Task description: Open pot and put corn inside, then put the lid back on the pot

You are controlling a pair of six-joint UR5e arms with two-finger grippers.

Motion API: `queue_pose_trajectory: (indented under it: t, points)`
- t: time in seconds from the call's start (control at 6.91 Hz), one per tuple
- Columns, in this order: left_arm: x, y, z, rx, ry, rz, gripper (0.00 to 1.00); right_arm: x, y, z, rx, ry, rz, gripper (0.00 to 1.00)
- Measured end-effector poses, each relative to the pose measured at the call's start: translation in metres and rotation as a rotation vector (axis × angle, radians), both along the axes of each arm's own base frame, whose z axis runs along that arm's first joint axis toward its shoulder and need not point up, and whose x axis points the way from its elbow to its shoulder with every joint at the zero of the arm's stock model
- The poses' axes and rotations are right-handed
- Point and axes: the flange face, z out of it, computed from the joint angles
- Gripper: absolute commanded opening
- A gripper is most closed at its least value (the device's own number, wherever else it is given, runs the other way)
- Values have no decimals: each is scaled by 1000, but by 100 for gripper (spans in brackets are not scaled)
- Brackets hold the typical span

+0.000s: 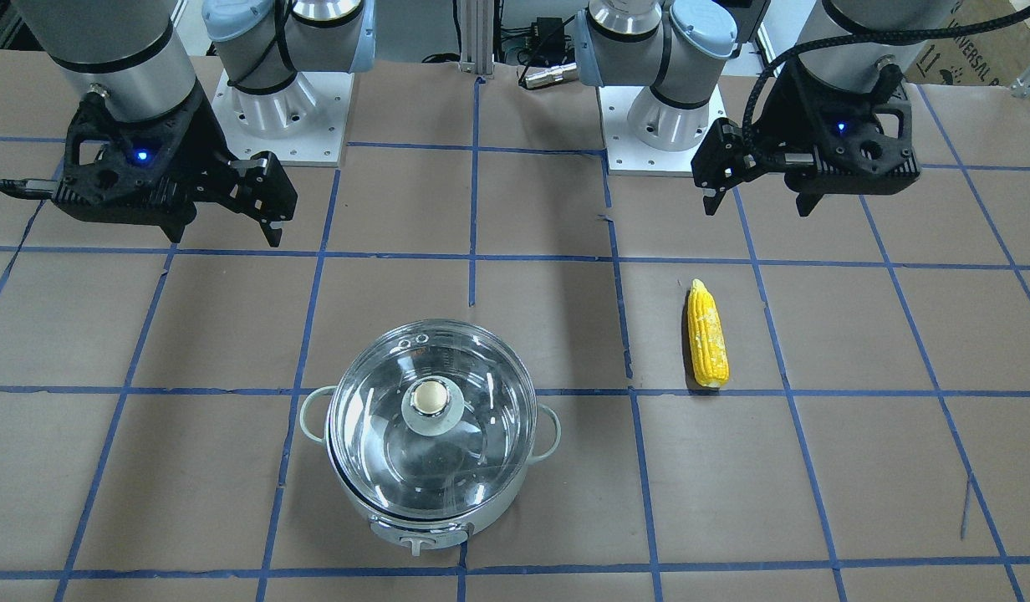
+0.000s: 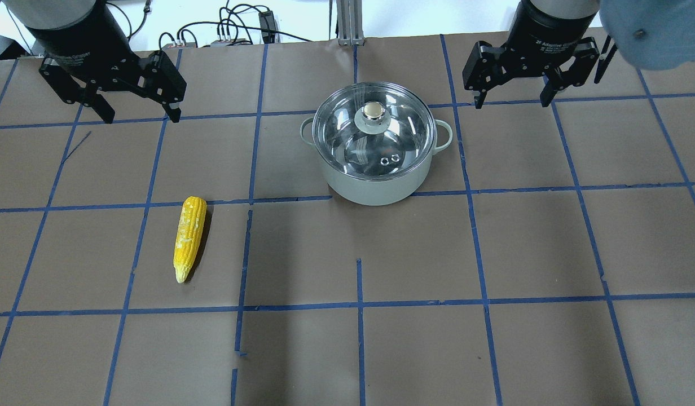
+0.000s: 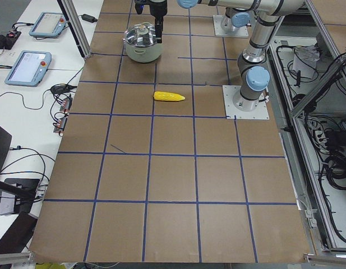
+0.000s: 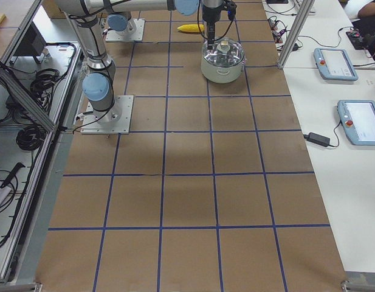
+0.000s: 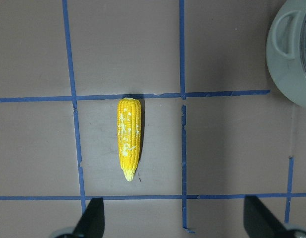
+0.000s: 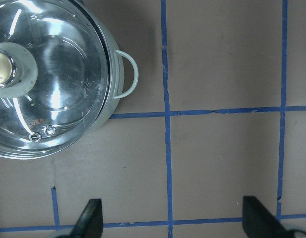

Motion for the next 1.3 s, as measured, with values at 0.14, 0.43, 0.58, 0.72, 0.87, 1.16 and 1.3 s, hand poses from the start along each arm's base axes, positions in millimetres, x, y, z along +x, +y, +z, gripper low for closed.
queue_pose_trajectory:
  t: [0.14,0.43,0.58,0.72,0.87,1.16,1.3]
  points:
    - [0,0,0,0,0,0,100,0,1,-2,3,1,0,99]
    - [-1,0,0,-1,0,0,100,0,2,-3,6,1,0,99]
    - [-1,1,0,0,0,0,100,0,3,-2,6,1,1,99]
    - [-1,1,0,0,1,-1,100,0,4,-1,4,1,1,99]
    - [-2,2,-1,1,1,-1,100,1,4,-1,3,1,1,99]
    - [-2,5,-2,2,4,-1,100,1,3,1,-7,1,-1,100]
    - [-3,5,-2,2,11,1,100,2,3,2,-10,1,-5,100]
